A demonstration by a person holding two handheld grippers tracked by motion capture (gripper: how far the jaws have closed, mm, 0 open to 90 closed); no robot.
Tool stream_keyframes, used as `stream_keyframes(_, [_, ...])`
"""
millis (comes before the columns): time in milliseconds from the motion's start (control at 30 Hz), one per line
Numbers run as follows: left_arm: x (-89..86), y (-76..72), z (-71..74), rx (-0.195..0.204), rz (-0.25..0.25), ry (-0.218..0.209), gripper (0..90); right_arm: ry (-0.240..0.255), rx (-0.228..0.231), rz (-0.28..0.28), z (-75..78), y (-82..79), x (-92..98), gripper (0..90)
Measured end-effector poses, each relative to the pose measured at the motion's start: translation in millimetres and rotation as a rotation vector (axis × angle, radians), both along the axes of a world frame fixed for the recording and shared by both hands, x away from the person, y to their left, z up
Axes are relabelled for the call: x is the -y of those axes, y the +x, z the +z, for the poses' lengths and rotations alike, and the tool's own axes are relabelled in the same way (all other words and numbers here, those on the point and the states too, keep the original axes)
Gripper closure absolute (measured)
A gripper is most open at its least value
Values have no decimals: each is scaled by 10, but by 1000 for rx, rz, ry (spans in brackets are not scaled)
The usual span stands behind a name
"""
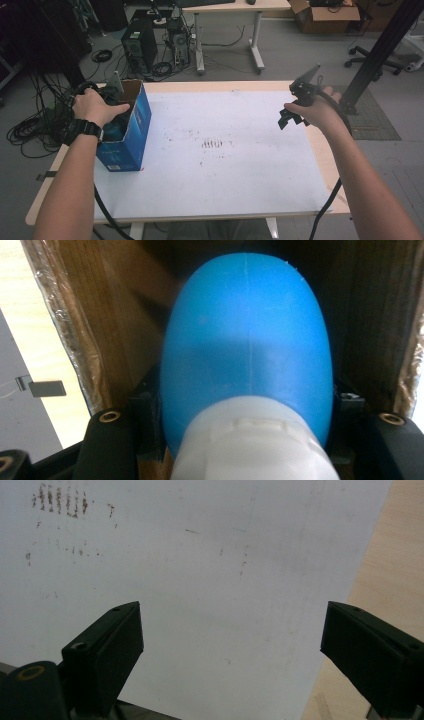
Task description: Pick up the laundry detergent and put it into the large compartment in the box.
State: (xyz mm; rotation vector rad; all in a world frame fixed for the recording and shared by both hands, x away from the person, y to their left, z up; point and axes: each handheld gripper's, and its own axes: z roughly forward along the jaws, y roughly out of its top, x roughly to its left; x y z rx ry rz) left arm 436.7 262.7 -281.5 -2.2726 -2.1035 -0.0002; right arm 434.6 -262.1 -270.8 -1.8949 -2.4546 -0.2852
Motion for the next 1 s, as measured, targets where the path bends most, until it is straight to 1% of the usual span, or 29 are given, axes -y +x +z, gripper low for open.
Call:
stream_keyframes(200, [3,-2,1,0,-5,-1,372,2,-2,2,-8,-8,7,100])
stream_keyframes(367, [3,-4,3,10,-5,-6,370,1,-2,-1,-4,-12,19,101])
stream_keyframes(533, [13,-11,42,17,-3,-14,351,1,-5,-2,-9,-12,25,100])
stream_keyframes(567, [16,-12,52,15,-5,-9,349,4,-3,-1,-11,-12,24,100])
stream_keyframes(600, [20,-13,63,17,-7,-2,349,4,-3,0,-11,-12,23,101])
stream_keyframes(700, [25,-16,108,17,-7,-6,342,3,-4,1,-10,-13,19,100])
stream_keyframes(800, [33,-20,170,24,-10,1,330,3,-3,1,-4,-14,23,100])
stream_keyframes(833, [33,-20,170,24,-10,1,329,4,-2,2,-3,-16,26,100])
stream_keyframes(867, [39,-22,214,29,-10,0,324,6,-2,2,-1,-17,27,101])
stream_keyframes(1000, [55,-29,314,42,-13,9,309,7,-4,1,2,-22,34,100])
